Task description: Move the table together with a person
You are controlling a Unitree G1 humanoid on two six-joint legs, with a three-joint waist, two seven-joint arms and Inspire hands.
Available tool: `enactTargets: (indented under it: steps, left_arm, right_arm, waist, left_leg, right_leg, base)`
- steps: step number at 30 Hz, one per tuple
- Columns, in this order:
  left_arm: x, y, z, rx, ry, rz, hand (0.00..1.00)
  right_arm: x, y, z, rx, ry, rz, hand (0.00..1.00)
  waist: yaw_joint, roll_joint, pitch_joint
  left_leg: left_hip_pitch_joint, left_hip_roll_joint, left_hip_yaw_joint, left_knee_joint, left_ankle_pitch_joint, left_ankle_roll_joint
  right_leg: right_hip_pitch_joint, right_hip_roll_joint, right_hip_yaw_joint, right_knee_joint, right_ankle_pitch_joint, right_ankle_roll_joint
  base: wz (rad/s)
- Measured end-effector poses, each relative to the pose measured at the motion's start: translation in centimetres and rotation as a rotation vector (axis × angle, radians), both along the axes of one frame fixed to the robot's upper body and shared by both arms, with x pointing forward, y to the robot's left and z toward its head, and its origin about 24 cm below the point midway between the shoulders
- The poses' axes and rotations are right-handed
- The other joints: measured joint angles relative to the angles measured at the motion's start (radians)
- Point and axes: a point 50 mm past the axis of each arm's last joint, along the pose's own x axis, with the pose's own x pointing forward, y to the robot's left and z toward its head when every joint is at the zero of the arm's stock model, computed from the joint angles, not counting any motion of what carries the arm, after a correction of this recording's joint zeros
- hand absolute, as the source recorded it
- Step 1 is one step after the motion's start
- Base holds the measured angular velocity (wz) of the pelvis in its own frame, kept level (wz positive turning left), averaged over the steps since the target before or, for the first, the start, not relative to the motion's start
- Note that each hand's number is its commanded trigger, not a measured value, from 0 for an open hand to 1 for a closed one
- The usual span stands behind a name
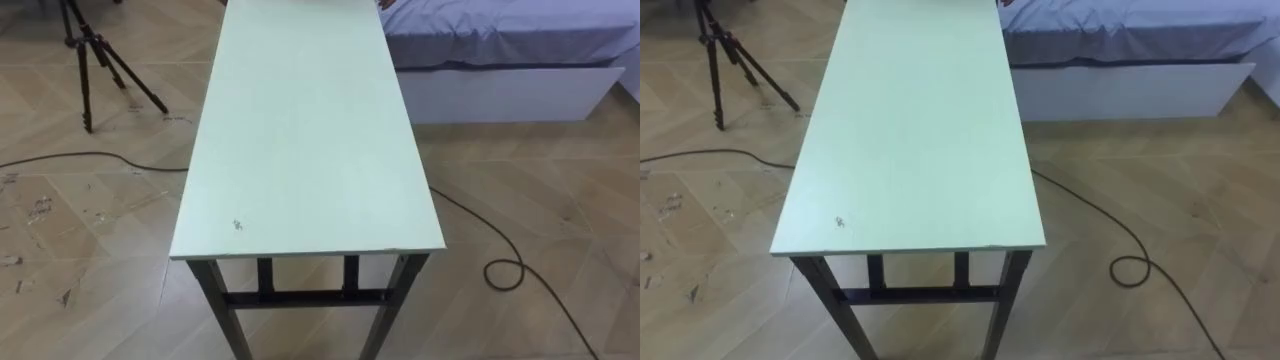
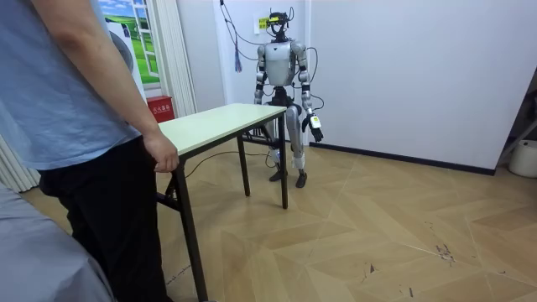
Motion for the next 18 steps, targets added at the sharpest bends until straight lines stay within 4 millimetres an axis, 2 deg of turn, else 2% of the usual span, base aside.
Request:
enactTargets:
  steps: [9, 11, 12, 13, 14, 18]
  left_arm:
    - [-0.04, 0.09, 0.02, -0.007, -0.034, 0.11, 0.0]
    - [-0.05, 0.09, 0.0, -0.018, -0.053, 0.183, 0.0]
    - [0.22, 0.02, -0.03, -0.035, -0.077, 0.243, 0.0]
    - [0.48, -0.07, -0.06, -0.058, -0.107, 0.307, 0.0]
    - [0.29, -0.12, -0.08, -0.069, -0.114, 0.339, 0.0]
    - [0.2, -0.26, -0.18, -0.181, -0.179, 0.554, 0.0]
  right_arm:
    - [-0.35, 0.12, -0.04, 0.022, 0.009, -0.088, 0.0]
    - [-0.34, 0.1, -0.05, 0.022, 0.01, -0.094, 0.0]
    - [-0.38, 0.07, -0.05, 0.024, 0.012, -0.103, 0.0]
    - [-0.4, 0.03, -0.05, 0.029, 0.01, -0.112, 0.0]
    - [-0.4, 0.03, -0.04, 0.03, 0.01, -0.114, 0.0]
    - [-0.33, -0.09, 0.02, 0.043, -0.007, -0.115, 0.0]
  waist:
    - [0.006, 0.001, 0.0]
    - [0.005, -0.003, 0.0026]
    - [0.004, 0.001, 0.0006]
    - [0.004, -0.004, 0.0042]
    - [0.005, -0.005, 0.0043]
    - [0.004, 0.002, 0.0004]
  left_leg:
    - [0.019, 0.0, 0.001, 0.0, -0.001, 0.0]
    - [0.018, 0.0, 0.001, 0.0, -0.001, 0.0]
    - [0.017, 0.0, 0.003, 0.0, -0.001, 0.0]
    - [0.017, 0.001, 0.004, 0.0, -0.001, 0.0]
    - [0.016, 0.001, 0.006, 0.0, -0.001, 0.0]
    - [0.011, 0.001, 0.009, 0.0, -0.001, 0.0]
  right_leg:
    - [0.011, 0.0, 0.003, 0.002, 0.0, 0.0]
    - [0.014, 0.0, 0.004, 0.002, 0.0, 0.0]
    - [0.013, 0.0, 0.004, 0.002, 0.0, 0.0]
    - [0.011, 0.0, 0.004, 0.002, 0.0, 0.0]
    - [0.01, 0.0, 0.004, 0.002, 0.0, 0.0]
    - [0.005, -0.001, 0.004, 0.004, 0.0, 0.0]
  base:
    - [0.0]
    - [0.0]
    - [0.03]
    - [0.0]
    - [0.0]
    - [0.0]
